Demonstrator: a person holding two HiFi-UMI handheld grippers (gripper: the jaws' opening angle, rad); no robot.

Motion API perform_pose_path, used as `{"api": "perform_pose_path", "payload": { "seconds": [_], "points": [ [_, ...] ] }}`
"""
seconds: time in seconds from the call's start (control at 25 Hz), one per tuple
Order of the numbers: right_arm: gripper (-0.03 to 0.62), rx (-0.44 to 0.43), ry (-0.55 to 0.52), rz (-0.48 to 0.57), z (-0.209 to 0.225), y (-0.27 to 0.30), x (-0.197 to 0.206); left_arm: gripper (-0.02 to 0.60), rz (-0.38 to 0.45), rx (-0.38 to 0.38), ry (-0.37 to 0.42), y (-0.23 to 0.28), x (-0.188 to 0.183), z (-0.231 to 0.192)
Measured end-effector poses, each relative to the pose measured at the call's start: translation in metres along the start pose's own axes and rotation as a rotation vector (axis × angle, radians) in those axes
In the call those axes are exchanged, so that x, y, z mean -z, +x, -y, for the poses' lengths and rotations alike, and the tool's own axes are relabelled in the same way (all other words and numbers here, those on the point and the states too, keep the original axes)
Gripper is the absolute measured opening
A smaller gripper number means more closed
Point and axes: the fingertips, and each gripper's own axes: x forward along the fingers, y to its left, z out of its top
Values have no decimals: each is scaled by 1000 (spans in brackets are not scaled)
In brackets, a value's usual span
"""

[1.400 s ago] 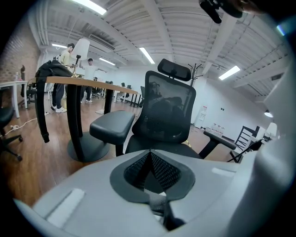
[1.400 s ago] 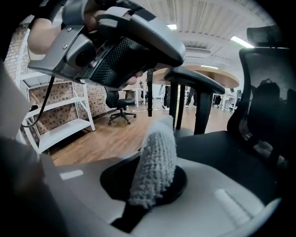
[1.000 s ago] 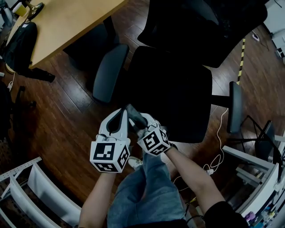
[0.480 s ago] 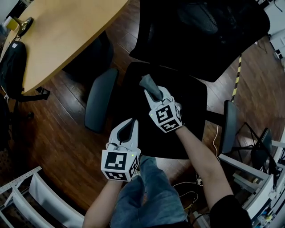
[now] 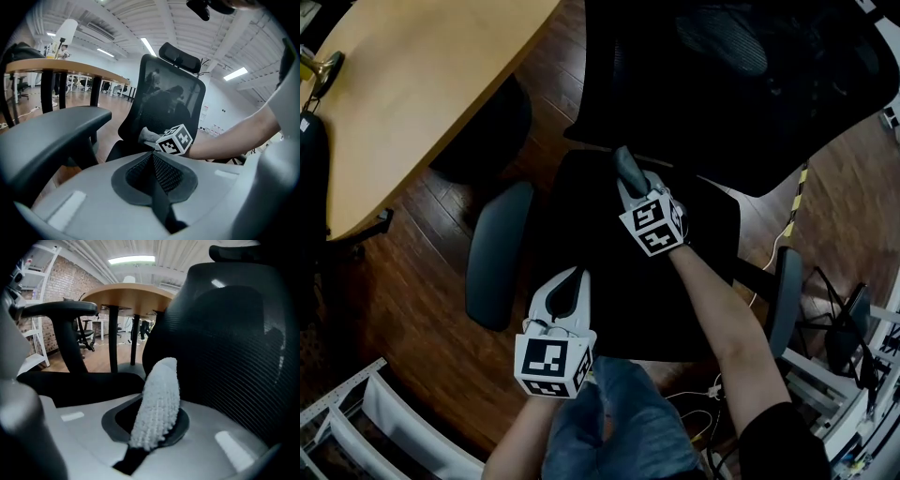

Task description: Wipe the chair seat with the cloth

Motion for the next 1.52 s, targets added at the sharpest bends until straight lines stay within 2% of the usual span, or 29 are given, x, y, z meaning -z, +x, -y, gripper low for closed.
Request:
{"api": "perform_pose_path", "payload": {
  "seconds": [0.2, 0.56, 0.84, 1.28, 1.52],
  "points": [
    [9, 1, 27, -42, 14, 13, 16, 3, -35, 11, 28, 9, 6, 0],
    [9, -31, 43, -28, -9, -3, 24, 4, -44, 12, 53, 10, 12, -1],
    [9, -80, 50, 24, -57, -40, 23, 3, -44, 6, 68, -5, 25, 0],
    [9, -175, 21, 59, -172, -107, 41, 3, -39, -23, 59, -53, 53, -8],
    [9, -194, 37, 90, -221, -141, 43, 3, -39, -35, 63, -79, 67, -6]
  ]
}}
